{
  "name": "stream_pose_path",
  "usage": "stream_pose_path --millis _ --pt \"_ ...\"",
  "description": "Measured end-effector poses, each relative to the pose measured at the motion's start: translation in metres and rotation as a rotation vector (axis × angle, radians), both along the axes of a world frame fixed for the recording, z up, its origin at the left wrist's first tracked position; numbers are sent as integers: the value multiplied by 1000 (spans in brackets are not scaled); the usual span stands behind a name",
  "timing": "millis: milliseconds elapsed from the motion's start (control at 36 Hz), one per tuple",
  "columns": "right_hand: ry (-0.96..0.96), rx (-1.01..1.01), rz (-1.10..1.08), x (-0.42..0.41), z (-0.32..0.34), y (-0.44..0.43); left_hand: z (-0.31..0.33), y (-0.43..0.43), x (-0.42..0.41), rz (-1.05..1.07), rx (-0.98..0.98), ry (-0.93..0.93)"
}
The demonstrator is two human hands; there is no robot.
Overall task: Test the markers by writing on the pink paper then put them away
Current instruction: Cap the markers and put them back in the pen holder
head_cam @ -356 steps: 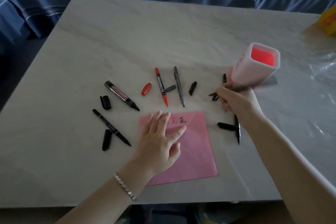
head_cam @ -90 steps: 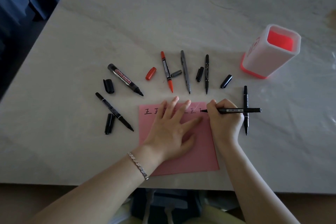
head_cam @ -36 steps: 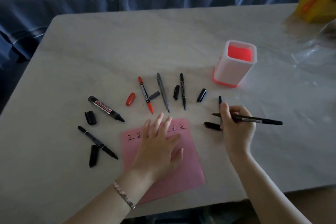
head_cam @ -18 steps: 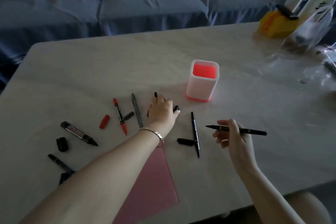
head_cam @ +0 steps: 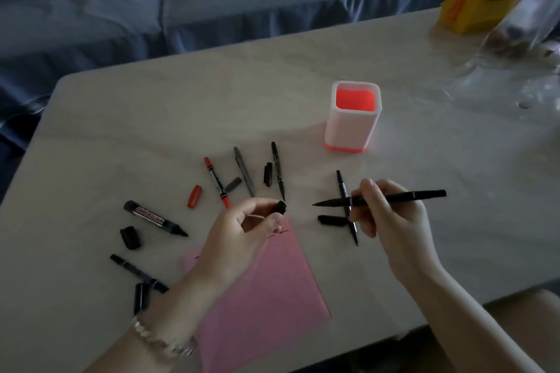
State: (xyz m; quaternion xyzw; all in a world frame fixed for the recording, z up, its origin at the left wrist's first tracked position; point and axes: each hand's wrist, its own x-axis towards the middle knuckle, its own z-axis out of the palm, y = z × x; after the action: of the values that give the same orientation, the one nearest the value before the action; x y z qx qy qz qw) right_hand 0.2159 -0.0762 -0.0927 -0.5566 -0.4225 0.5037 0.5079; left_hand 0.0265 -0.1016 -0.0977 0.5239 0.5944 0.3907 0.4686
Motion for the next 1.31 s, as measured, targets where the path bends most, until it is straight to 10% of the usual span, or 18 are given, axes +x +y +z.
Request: stream_pose_path --millis 806,1139,1306 --pt "13 -148 265 -57 10 -28 8 -44 -8 -147 93 101" --pt "-18 -15 316 -48 14 -32 27 -42 -4 -236 -402 -542" --pt "113 -116 211 -47 9 -25 23 -35 10 -204 28 -33"
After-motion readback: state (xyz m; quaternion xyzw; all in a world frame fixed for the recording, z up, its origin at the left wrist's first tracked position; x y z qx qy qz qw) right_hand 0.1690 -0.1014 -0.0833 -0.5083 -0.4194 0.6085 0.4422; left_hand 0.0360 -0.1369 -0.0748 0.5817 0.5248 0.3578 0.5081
